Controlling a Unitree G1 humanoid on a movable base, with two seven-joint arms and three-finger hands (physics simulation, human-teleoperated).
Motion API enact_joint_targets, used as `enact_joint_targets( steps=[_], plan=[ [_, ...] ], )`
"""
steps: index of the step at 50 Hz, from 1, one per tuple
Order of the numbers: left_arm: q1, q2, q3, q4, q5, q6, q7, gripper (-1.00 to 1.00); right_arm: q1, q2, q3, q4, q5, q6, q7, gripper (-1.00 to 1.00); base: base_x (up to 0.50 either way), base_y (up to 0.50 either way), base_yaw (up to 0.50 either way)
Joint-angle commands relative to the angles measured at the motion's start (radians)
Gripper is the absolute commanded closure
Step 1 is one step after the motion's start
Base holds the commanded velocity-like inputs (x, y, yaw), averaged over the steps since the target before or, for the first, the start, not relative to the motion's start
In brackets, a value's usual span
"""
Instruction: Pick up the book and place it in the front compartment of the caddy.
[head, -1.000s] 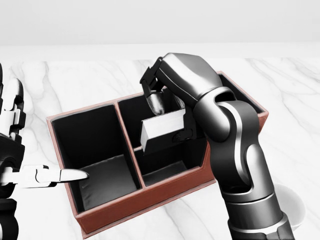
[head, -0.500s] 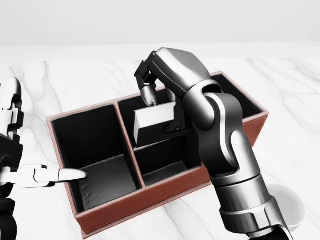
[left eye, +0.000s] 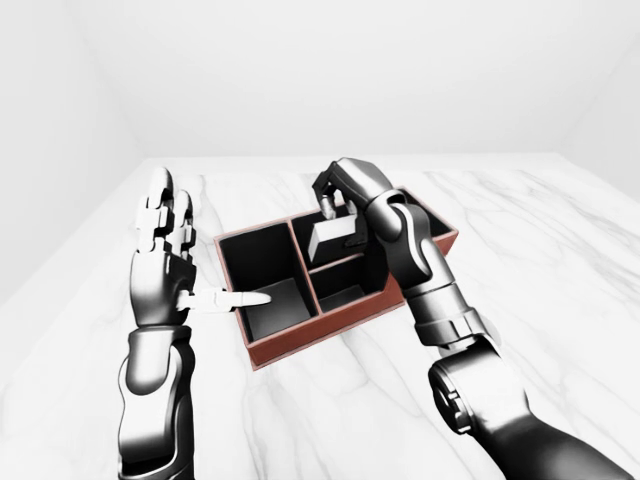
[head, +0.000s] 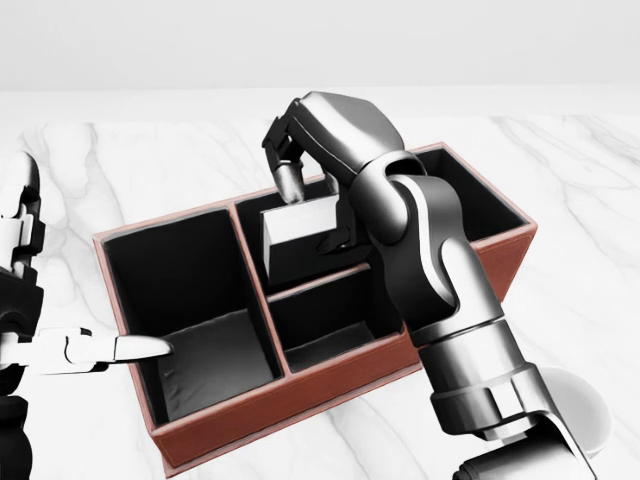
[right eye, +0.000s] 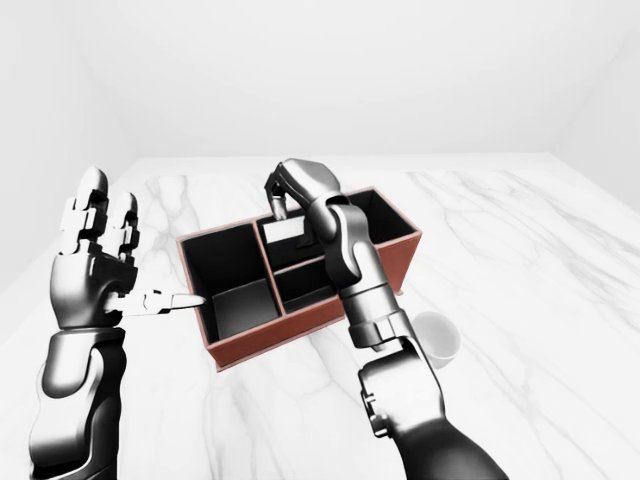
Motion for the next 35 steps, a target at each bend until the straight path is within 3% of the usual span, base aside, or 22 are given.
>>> enact_joint_targets(
  steps=[1,8,17,35],
  plan=[
    [-0.003,0.003,0.006,0.001,-0.003,0.0,0.0,-1.0,-0.053,0.0,-0.011,0.1,-0.01,-0.053,-0.074,1.0,0.0,0.0,0.0],
    [-0.007,0.007,0.015,-0.008,-0.011,0.0,0.001,-1.0,-0.079,-0.001,-0.008,0.18,0.001,-0.1,-0.123,1.0,0.0,0.0,0.0],
    [-0.013,0.012,0.023,-0.015,-0.017,0.0,0.004,-1.0,-0.106,-0.004,-0.008,0.243,-0.001,-0.12,-0.155,1.0,0.0,0.0,0.0],
    [-0.02,0.021,0.037,-0.013,-0.027,0.0,0.006,-1.0,-0.181,-0.025,-0.012,0.42,-0.009,-0.12,-0.247,1.0,0.0,0.0,0.0]
  ],
)
